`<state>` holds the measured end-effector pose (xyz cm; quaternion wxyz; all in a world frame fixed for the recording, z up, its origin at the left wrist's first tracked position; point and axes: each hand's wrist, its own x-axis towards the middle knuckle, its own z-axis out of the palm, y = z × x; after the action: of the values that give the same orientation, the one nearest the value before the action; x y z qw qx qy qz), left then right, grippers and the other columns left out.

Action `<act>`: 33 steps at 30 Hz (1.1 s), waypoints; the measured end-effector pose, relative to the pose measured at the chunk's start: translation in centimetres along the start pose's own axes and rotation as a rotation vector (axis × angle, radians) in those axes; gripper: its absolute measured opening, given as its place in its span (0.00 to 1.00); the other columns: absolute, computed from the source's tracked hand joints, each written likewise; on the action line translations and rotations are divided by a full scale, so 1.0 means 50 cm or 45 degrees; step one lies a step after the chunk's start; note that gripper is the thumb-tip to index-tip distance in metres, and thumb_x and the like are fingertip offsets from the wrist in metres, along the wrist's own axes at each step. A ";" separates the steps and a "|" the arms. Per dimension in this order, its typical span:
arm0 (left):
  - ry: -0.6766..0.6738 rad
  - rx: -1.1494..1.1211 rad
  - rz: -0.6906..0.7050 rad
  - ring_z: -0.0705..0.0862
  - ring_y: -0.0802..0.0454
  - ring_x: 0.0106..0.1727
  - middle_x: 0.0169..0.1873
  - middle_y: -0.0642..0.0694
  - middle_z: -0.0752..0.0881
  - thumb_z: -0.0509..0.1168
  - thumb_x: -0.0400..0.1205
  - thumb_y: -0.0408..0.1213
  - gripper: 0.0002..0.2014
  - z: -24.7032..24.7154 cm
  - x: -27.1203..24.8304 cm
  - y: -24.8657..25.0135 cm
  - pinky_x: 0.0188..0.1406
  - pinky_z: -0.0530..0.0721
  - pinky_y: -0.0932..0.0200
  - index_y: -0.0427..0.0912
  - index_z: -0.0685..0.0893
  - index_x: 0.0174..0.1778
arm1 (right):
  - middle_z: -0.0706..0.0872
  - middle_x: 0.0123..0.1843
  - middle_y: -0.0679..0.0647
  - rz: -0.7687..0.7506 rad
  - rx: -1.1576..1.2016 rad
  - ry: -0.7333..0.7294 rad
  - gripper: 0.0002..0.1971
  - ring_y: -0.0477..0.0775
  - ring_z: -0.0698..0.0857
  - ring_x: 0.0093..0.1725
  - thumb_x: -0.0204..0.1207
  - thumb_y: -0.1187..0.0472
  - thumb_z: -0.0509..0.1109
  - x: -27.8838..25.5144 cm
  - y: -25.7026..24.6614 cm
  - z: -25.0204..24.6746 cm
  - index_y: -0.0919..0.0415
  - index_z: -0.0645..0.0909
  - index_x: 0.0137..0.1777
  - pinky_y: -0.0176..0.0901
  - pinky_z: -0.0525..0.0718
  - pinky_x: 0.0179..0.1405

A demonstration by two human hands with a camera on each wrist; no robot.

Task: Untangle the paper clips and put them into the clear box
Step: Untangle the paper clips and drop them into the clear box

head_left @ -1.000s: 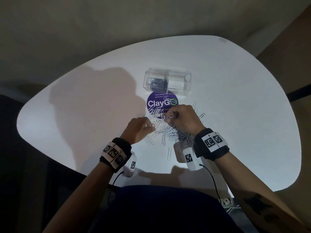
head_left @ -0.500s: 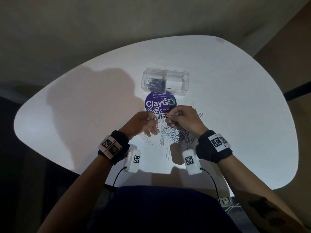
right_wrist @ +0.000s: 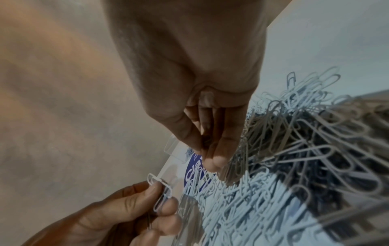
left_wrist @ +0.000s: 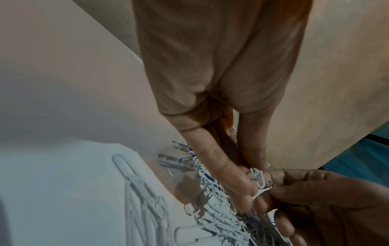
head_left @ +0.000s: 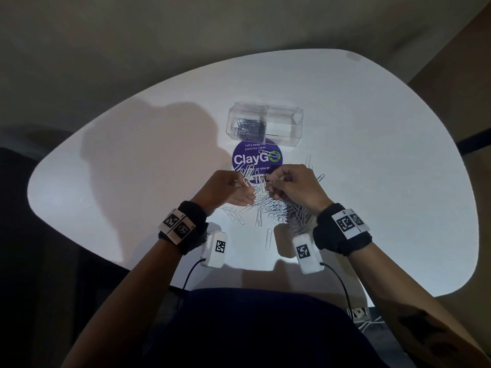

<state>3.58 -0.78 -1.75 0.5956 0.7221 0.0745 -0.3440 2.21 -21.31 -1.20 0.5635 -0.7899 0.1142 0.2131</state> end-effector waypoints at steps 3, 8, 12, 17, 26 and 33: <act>0.041 0.052 -0.026 0.92 0.39 0.42 0.41 0.33 0.91 0.70 0.81 0.32 0.10 -0.002 0.006 -0.006 0.40 0.89 0.53 0.25 0.83 0.46 | 0.91 0.39 0.62 0.005 0.005 0.012 0.03 0.49 0.88 0.28 0.79 0.70 0.72 0.000 0.005 -0.001 0.69 0.86 0.49 0.35 0.85 0.27; 0.169 0.243 0.029 0.83 0.51 0.26 0.31 0.40 0.89 0.67 0.82 0.34 0.09 -0.006 0.009 -0.010 0.29 0.81 0.60 0.32 0.87 0.41 | 0.92 0.42 0.63 0.028 0.018 0.038 0.03 0.46 0.88 0.28 0.78 0.70 0.72 0.005 0.011 -0.001 0.67 0.86 0.49 0.35 0.85 0.28; 0.377 0.724 0.207 0.78 0.55 0.26 0.27 0.44 0.86 0.59 0.84 0.34 0.14 -0.008 0.007 -0.011 0.36 0.78 0.56 0.34 0.83 0.34 | 0.92 0.45 0.57 -0.012 -0.055 0.061 0.04 0.46 0.90 0.34 0.75 0.65 0.77 0.009 0.015 0.003 0.62 0.86 0.47 0.35 0.86 0.30; 0.513 0.975 0.283 0.82 0.43 0.40 0.41 0.44 0.88 0.55 0.86 0.36 0.11 -0.002 0.003 -0.013 0.41 0.72 0.55 0.42 0.81 0.57 | 0.92 0.47 0.53 -0.045 -0.116 0.080 0.10 0.49 0.91 0.51 0.68 0.60 0.83 0.021 0.025 0.011 0.63 0.85 0.42 0.48 0.90 0.53; 0.296 1.427 0.502 0.86 0.44 0.47 0.48 0.49 0.89 0.68 0.80 0.41 0.05 0.036 0.024 -0.024 0.43 0.78 0.55 0.47 0.87 0.48 | 0.89 0.43 0.46 -0.119 -0.353 0.206 0.09 0.46 0.87 0.44 0.73 0.55 0.79 0.025 0.046 -0.011 0.59 0.85 0.42 0.43 0.86 0.42; 0.248 1.409 0.463 0.83 0.42 0.36 0.38 0.45 0.87 0.59 0.81 0.33 0.06 0.032 0.030 -0.031 0.36 0.78 0.52 0.41 0.82 0.42 | 0.77 0.28 0.39 -0.278 -0.525 0.140 0.14 0.36 0.72 0.28 0.87 0.59 0.62 0.008 0.046 -0.027 0.64 0.88 0.49 0.34 0.69 0.31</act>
<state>3.24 -2.27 -4.00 0.1701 0.9549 -0.1867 -0.1562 1.89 -23.33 -2.97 0.4030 -0.9064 0.0127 0.1263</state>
